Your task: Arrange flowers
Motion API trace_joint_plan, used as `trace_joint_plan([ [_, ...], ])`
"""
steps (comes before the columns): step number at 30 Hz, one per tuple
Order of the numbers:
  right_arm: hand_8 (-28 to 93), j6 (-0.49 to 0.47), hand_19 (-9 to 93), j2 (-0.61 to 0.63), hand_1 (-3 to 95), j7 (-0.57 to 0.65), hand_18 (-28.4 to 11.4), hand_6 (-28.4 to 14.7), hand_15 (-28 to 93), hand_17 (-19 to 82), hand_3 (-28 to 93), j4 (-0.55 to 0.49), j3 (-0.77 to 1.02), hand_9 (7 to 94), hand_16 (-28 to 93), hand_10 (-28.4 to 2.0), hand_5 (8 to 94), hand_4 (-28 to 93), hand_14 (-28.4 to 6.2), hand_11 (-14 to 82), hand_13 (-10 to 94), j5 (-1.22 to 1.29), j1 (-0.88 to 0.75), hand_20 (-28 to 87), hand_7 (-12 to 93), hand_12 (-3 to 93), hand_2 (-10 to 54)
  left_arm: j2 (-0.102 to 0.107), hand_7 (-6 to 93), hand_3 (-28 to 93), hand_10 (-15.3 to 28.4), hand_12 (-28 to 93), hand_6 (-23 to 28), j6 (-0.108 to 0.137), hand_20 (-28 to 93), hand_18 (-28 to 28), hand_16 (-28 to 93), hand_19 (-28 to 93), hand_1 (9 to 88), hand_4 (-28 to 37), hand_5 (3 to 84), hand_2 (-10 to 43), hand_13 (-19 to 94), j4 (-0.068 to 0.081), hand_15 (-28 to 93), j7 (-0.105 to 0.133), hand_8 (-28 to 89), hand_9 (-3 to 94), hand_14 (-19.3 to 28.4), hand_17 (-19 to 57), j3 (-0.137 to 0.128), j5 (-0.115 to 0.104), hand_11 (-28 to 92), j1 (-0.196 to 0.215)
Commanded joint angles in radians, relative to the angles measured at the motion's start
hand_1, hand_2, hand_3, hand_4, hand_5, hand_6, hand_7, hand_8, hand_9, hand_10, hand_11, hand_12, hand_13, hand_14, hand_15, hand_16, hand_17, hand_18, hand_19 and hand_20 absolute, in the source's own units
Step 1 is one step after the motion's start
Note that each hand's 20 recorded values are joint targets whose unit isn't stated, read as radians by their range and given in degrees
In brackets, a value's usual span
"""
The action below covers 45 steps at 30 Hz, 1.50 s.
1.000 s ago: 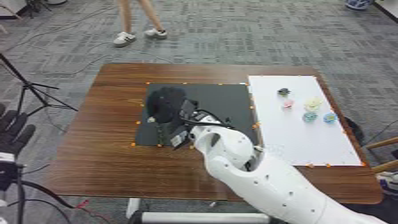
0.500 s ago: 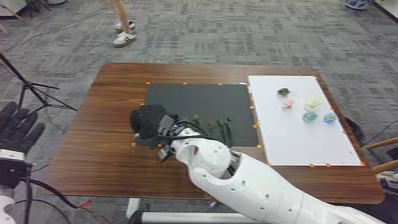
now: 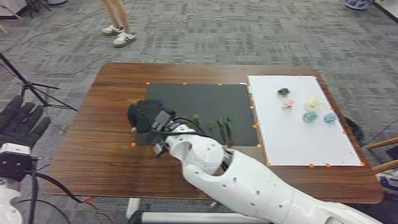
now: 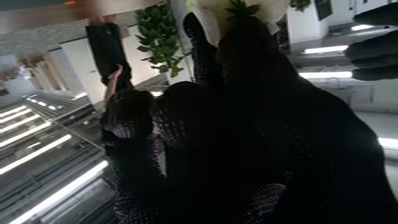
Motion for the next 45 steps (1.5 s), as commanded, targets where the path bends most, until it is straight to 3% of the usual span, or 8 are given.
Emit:
trace_joint_plan([
  [1,3,-0.047,85,-0.015,63.1,0.01,-21.7,0.1,62,39,69,-0.015,0.008,83.3,42,-7.3,70.1,-28,-3.5,7.0,76,-0.031,-0.017,42,29,36.1,-9.5,0.002,8.7,64,13.3,12,7.5,0.002,11,10.3,-3,22,20.3,-28.3,35.6,21.1,22,0.003,23,-0.018,-7,30.9,12.2,-4.0,0.003,0.013,12,-0.015],
  [4,3,-0.046,84,-0.015,62.9,0.029,-21.8,0.2,61,39,69,-0.011,-0.003,82.6,42,-7.3,69.5,-28,-3.3,6.9,76,-0.045,-0.016,42,29,35.8,-9.5,0.009,8.7,65,13.3,12,7.6,-0.006,11,10.3,-3,22,20.1,-28.3,35.6,20.8,22,0.01,23,-0.016,-7,30.9,12.2,-4.0,0.012,-0.003,12,-0.032],
  [6,2,-0.03,84,-0.015,62.9,0.039,-21.6,0.1,60,39,69,-0.002,-0.013,82.4,42,-7.4,69.3,-28,-2.7,6.6,76,-0.05,-0.014,42,29,35.2,-9.5,0.01,8.7,66,13.3,12,7.6,-0.003,11,10.3,-3,22,20.3,-28.3,35.5,20.5,22,0.011,23,-0.023,-7,30.8,12.2,-4.0,0.018,0.007,12,-0.039],
  [19,-4,-0.075,84,-0.02,60.5,0.063,-21.5,0.3,52,39,71,0.019,0.019,76.3,43,-8.9,66.2,-28,-0.4,8.7,77,-0.081,-0.043,40,24,26.1,-9.5,0.007,8.9,66,13.2,12,7.5,-0.009,11,10.3,-3,22,20.8,-28.3,35.5,20.2,22,0.017,23,-0.037,-7,30.8,12.0,-4.1,0.024,0.01,12,-0.05],
  [28,-3,-0.07,85,0.0,55.6,0.115,-22.0,-0.2,59,40,75,-0.007,-0.008,70.6,38,-11.2,67.1,-28,-3.0,13.4,77,-0.049,-0.034,40,23,15.1,-9.5,0.003,9.0,66,13.3,12,7.5,-0.01,11,10.3,-3,22,20.8,-28.3,35.5,20.1,22,0.016,23,-0.036,-7,30.8,12.5,-4.1,0.022,0.009,12,-0.045],
  [40,-9,-0.002,85,0.011,53.9,0.134,-22.3,-0.6,61,40,76,-0.027,-0.006,67.5,37,-12.3,65.7,-28,-3.4,13.2,76,-0.004,-0.033,39,22,14.6,-9.5,0.0,9.0,66,13.3,12,7.4,-0.007,11,10.3,-3,22,20.9,-28.3,35.4,20.0,22,0.011,24,-0.03,-7,30.6,12.8,-4.1,0.018,0.005,12,-0.032],
  [43,-4,-0.081,85,0.026,53.7,0.038,-22.5,-1.0,63,39,76,-0.069,0.023,69.9,36,-11.6,65.2,-28,-4.3,15.5,76,-0.002,-0.048,40,23,17.0,-9.5,-0.006,9.1,66,13.3,12,7.4,-0.007,11,10.3,-3,22,21.0,-28.3,35.3,20.0,21,0.009,24,-0.03,-7,30.6,12.9,-4.1,0.007,0.006,12,-0.021],
  [45,-1,-0.129,85,0.029,56.2,-0.015,-22.4,-0.9,65,39,74,-0.089,0.039,74.6,34,-9.8,65.9,-28,-5.0,10.6,75,-0.023,-0.065,41,25,25.2,-9.5,-0.01,9.1,66,13.3,12,7.4,-0.007,11,10.3,-3,22,21.0,-28.3,35.4,20.0,21,0.005,24,-0.03,-7,30.6,13.0,-4.1,-0.002,0.007,13,-0.013],
])
